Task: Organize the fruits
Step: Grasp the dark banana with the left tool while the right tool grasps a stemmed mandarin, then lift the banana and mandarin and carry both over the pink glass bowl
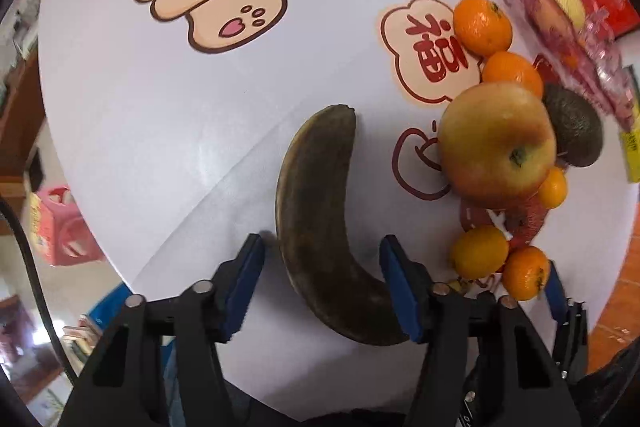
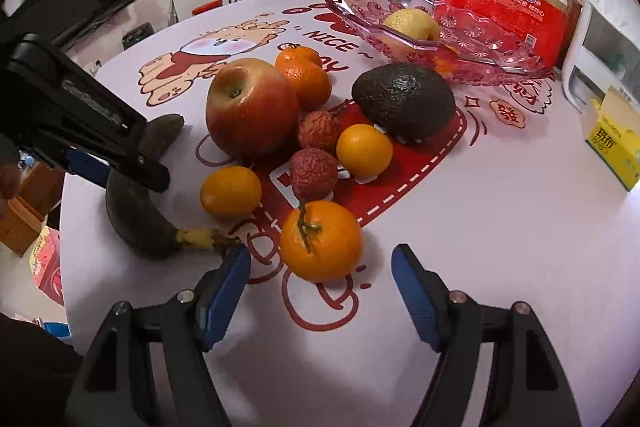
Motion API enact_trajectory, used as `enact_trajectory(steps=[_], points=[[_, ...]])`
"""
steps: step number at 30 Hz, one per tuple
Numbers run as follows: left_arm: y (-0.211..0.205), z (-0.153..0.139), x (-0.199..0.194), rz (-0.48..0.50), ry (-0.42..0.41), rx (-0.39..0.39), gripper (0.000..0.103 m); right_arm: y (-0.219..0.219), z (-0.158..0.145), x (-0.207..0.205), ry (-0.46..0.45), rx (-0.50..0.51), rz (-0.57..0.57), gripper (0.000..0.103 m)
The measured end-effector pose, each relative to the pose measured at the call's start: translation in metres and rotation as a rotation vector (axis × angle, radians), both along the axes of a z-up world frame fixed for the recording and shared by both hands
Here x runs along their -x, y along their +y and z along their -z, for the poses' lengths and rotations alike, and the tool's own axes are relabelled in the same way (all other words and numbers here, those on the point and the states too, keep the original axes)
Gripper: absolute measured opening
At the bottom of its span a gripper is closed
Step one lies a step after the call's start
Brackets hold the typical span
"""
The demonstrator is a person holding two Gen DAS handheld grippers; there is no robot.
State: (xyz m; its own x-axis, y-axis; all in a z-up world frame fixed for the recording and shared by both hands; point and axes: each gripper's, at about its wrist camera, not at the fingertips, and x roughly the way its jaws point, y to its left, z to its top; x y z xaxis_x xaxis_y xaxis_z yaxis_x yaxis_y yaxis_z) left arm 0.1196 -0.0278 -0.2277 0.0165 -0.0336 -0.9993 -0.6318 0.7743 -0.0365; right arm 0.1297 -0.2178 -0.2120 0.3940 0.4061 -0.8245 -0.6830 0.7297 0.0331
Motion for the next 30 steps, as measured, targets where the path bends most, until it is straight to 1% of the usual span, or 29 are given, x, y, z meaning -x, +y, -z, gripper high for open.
enact_trajectory(steps=[1, 2, 7, 9, 12, 14, 15, 16, 17, 19, 24, 28, 30], points=[[-0.003, 0.0, -0.004, 0.011, 0.019, -0.016, 0.048, 0.0, 0.001, 0.0, 0.001, -0.004, -0.002, 0.073], [-0.006, 0.001, -0.009, 0.021, 0.027, -0.022, 0.047, 0.001, 0.001, 0.0, 0.004, -0.004, -0.002, 0.073], [-0.012, 0.002, -0.024, 0.01, 0.041, -0.026, 0.046, -0.001, 0.003, -0.004, 0.009, -0.014, 0.006, 0.073], [-0.012, 0.001, -0.025, -0.004, 0.038, -0.023, 0.046, -0.002, 0.002, -0.005, 0.009, -0.022, 0.005, 0.07], [-0.013, 0.0, -0.026, -0.006, 0.03, -0.03, 0.043, -0.003, 0.002, -0.007, 0.013, -0.028, 0.003, 0.061], [-0.006, -0.003, -0.019, -0.008, 0.017, -0.038, 0.037, -0.003, 0.001, -0.006, 0.016, -0.037, -0.001, 0.049], [-0.005, -0.003, -0.018, -0.012, 0.011, -0.041, 0.033, -0.003, 0.001, -0.006, 0.019, -0.04, -0.002, 0.046], [-0.004, -0.003, -0.019, -0.014, 0.003, -0.041, 0.032, -0.004, 0.0, -0.006, 0.021, -0.04, -0.003, 0.042], [-0.006, -0.003, -0.018, -0.012, -0.007, -0.042, 0.031, -0.004, 0.0, -0.006, 0.019, -0.039, -0.001, 0.04], [-0.008, -0.005, -0.018, -0.005, -0.026, -0.043, 0.03, -0.004, -0.001, -0.005, 0.026, -0.037, 0.0, 0.04], [0.003, -0.002, -0.011, -0.018, -0.089, -0.002, 0.029, -0.007, -0.007, -0.002, 0.028, -0.028, 0.011, 0.039], [0.005, -0.008, -0.009, -0.005, -0.121, -0.011, 0.029, -0.007, -0.016, 0.004, 0.0, -0.014, 0.014, 0.039], [0.01, -0.019, 0.0, 0.009, -0.151, -0.019, 0.029, -0.006, -0.02, 0.007, -0.009, -0.012, 0.021, 0.039]])
